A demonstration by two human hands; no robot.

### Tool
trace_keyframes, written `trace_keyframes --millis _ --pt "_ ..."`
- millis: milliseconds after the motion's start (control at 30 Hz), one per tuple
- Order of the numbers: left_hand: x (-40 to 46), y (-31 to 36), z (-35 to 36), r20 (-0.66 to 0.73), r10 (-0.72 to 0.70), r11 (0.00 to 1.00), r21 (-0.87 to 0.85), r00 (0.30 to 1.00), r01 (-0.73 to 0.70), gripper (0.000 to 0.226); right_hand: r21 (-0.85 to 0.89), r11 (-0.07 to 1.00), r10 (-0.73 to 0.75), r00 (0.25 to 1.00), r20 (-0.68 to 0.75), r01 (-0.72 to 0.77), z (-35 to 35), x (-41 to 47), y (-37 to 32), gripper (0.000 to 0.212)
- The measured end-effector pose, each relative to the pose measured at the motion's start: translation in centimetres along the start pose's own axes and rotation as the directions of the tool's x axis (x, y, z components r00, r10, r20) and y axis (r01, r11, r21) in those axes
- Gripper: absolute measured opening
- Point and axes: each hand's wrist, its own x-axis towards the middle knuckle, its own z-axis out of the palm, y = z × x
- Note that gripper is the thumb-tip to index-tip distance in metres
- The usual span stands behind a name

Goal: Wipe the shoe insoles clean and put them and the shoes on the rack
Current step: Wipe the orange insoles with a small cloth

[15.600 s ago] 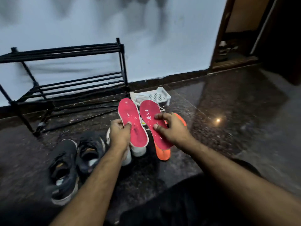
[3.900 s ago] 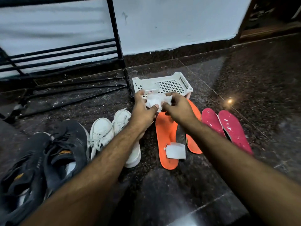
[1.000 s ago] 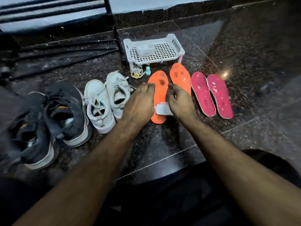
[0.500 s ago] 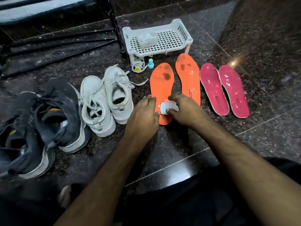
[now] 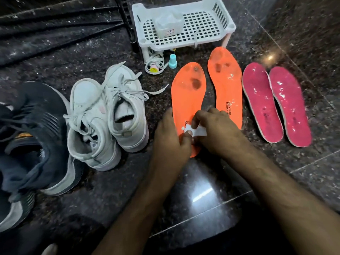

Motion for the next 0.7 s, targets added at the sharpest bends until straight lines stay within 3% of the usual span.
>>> trace_keyframes --millis 100,200,300,400,467,533,600,633,700 --pt "0.2 0.5 -0.5 -0.064 -0.208 0.967 -0.165 0.976 0.195 0.062 0.035 0.999 -0.028 0.994 0.104 0.024 -0.4 -0.6 -0.4 0.044" --pt "0.2 0.3 -1.4 -0.046 -0.312 0.944 -0.132 0.949 0.304 0.053 0.03 0.999 -0.02 0.968 0.25 0.013 -0.5 -1.6 -0.9 0.051" --pt "-0.1 -0.1 -1.8 0.02 -0.313 0.947 -0.066 0.95 0.314 0.046 0.004 1.0 0.025 0.943 0.332 -0.028 -0.3 -2.7 -1.3 0.063" --pt "-0.2 -0.4 -2.2 0.088 -0.274 0.961 -0.023 0.958 0.277 0.027 -0.076 0.997 0.009 0.918 0.397 0.023 -1.2 -3.2 -1.3 0.039" --pt "-0.2 -0.6 -2.5 0.143 -0.276 0.961 0.019 0.95 0.276 0.026 -0.071 0.997 0.005 0.946 0.325 0.02 -2.7 -3.2 -0.8 0.017" --pt "-0.1 -0.5 -2.6 0.186 -0.308 0.95 0.018 0.933 0.31 0.024 0.069 0.994 0.072 0.993 0.097 -0.079 -4.1 -3.0 0.2 0.022" --pt "-0.1 -0.2 -2.7 0.219 -0.356 0.926 -0.049 0.908 0.375 0.018 0.18 0.975 0.159 0.976 -0.152 -0.13 -4.6 -2.7 0.8 0.029" --pt "-0.1 0.0 -2.7 0.239 -0.374 0.911 -0.087 0.896 0.404 0.015 0.183 0.972 0.18 0.967 -0.18 -0.147 -4.3 -2.5 0.8 0.03" --pt "-0.2 0.5 -2.6 0.276 -0.383 0.884 -0.167 0.881 0.437 0.011 0.127 0.983 0.144 0.986 -0.08 -0.133 -2.8 -2.2 0.3 0.027"
